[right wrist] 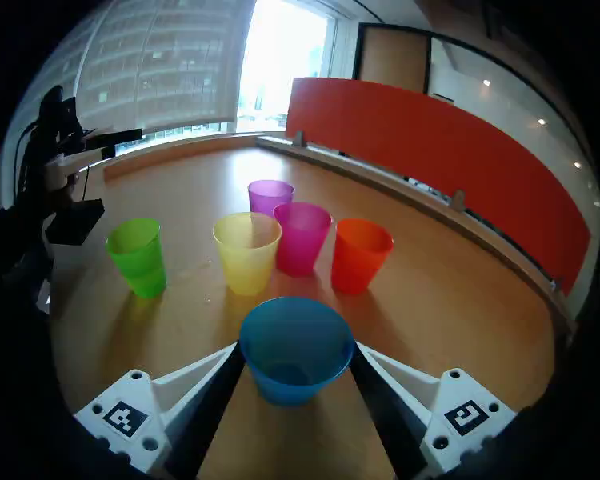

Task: Pour water

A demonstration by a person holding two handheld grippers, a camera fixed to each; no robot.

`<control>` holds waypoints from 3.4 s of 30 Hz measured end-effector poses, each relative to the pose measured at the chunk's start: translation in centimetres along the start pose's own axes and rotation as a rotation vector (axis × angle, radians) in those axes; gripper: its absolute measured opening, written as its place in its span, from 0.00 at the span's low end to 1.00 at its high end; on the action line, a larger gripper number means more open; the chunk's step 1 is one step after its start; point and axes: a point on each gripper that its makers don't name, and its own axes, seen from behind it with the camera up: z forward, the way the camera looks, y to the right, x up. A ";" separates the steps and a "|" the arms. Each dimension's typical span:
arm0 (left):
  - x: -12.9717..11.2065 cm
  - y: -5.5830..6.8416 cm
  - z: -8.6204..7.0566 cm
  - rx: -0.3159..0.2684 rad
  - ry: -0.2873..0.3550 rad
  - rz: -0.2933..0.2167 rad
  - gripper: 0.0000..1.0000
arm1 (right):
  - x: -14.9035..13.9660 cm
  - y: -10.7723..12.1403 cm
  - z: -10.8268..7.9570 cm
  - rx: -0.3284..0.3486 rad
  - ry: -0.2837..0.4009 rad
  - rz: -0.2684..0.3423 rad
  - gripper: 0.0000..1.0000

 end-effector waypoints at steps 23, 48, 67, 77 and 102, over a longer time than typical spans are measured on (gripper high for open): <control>0.2 0.0 0.6 -0.011 -0.004 -0.016 0.81 | -1.0 0.8 -1.5 -0.038 -0.012 -0.023 1.00; 1.0 -0.9 0.5 0.010 0.006 -0.016 0.81 | -1.7 2.6 -6.2 -0.101 0.025 0.035 1.00; 1.6 -2.2 0.0 0.047 0.017 -0.007 0.81 | 4.2 12.7 -11.2 -0.387 0.287 0.138 1.00; 1.5 -3.3 0.1 0.090 0.022 -0.023 0.81 | 5.1 20.3 -13.4 -0.708 0.504 0.272 1.00; 2.4 -4.7 -2.0 0.169 0.049 -0.036 0.81 | 3.4 19.7 -9.4 -0.761 0.585 0.339 1.00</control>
